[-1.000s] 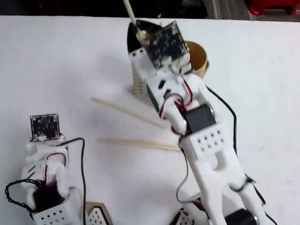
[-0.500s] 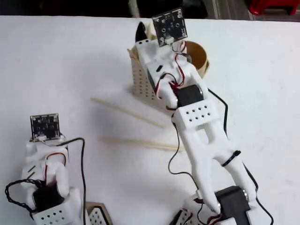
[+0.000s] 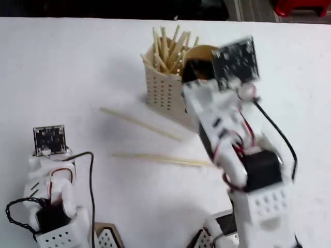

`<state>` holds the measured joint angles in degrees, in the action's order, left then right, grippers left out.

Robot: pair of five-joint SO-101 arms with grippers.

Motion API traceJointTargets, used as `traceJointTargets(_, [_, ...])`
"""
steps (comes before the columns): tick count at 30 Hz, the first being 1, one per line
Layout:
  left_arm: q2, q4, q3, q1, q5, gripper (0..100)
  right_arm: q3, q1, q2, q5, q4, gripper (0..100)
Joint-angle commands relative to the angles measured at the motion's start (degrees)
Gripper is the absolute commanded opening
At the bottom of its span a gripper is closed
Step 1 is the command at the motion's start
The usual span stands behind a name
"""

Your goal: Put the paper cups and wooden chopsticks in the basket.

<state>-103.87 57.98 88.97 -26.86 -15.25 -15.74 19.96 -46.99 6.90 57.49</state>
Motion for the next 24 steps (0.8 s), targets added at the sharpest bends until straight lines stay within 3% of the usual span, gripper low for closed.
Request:
traceJointTargets(1, [-0.6,-2.0,0.4,-0.3,-0.7,5,2.4,-3.6,-6.5,0.1,11.6,1.8])
traceJointTargets(5, [-0.6,-2.0,0.4,-0.2,-0.7,5,-2.3,-6.8,-7.7,0.2,16.6,1.8])
traceJointTargets(8, [-0.6,-2.0,0.4,0.0,-0.7,5,-9.4,-9.8,-8.4,5.5,16.0,1.8])
traceJointTargets(10, [-0.6,-2.0,0.4,1.5,-0.8,5,-15.0,-11.7,-9.4,8.0,13.6,1.8])
traceJointTargets(14, [-0.6,-2.0,0.0,5.5,-5.3,5,-27.3,-15.3,-14.1,5.8,5.3,1.8])
traceJointTargets(17, [-0.6,-1.8,-1.8,9.8,-6.2,5,-37.3,-16.2,-19.2,4.0,-1.7,1.8])
traceJointTargets(24, [-0.5,3.7,-6.5,25.2,-17.7,5,-54.1,-16.5,-31.2,1.8,-15.4,1.8])
